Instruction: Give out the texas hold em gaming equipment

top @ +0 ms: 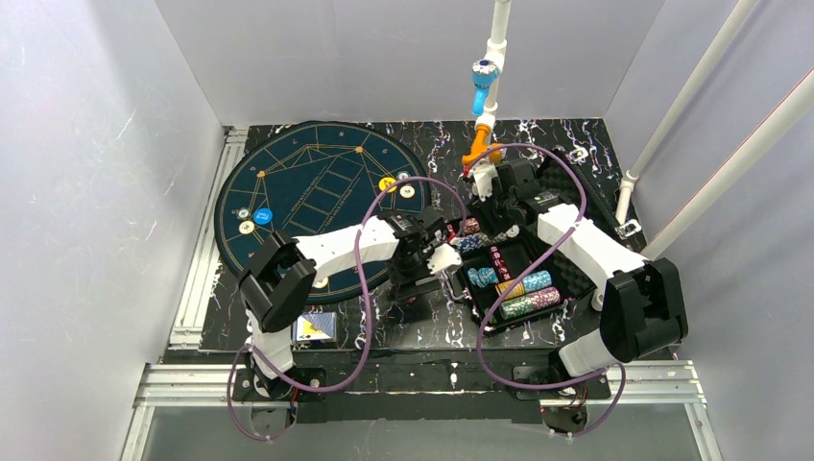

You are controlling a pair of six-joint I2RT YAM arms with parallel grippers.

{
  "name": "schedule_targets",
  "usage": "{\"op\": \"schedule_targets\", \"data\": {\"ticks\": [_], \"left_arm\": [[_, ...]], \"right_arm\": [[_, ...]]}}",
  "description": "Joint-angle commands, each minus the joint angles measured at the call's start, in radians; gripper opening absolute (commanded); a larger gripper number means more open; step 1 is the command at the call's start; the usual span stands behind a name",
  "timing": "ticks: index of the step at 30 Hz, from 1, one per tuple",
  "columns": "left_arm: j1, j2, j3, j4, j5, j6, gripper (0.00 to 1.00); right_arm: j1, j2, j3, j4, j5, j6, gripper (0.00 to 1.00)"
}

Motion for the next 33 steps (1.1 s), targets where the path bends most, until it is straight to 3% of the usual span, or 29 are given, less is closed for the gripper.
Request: {"op": "schedule_targets", "data": {"ticks": [1, 13, 21, 28, 33], "left_arm": [[-0.031, 0.039, 0.058, -0.017, -0.045, 0.007, 0.71], [-0.039, 0.116, 0.105, -0.014, -0.03, -0.003, 0.7], [-0.073, 0.133, 0.055, 0.006, -0.069, -0.012, 0.66], [-0.104, 0.153, 0.011, 0.013, -0.119, -0.036, 0.57], [-0.118, 0.154, -0.025, 0.036, -0.085, -0.027, 0.41]], "right_arm": [[-0.013, -0.04, 0.003, 0.045, 0.036, 0.018, 0.6], [-0.018, -0.044, 0.009, 0.041, 0.073, 0.028, 0.6], [-0.021, -0.049, 0.01, 0.043, 0.089, 0.028, 0.6], [-0.029, -0.044, 0.012, 0.043, 0.105, 0.028, 0.6], [-0.032, -0.044, 0.011, 0.043, 0.106, 0.028, 0.6]]}}
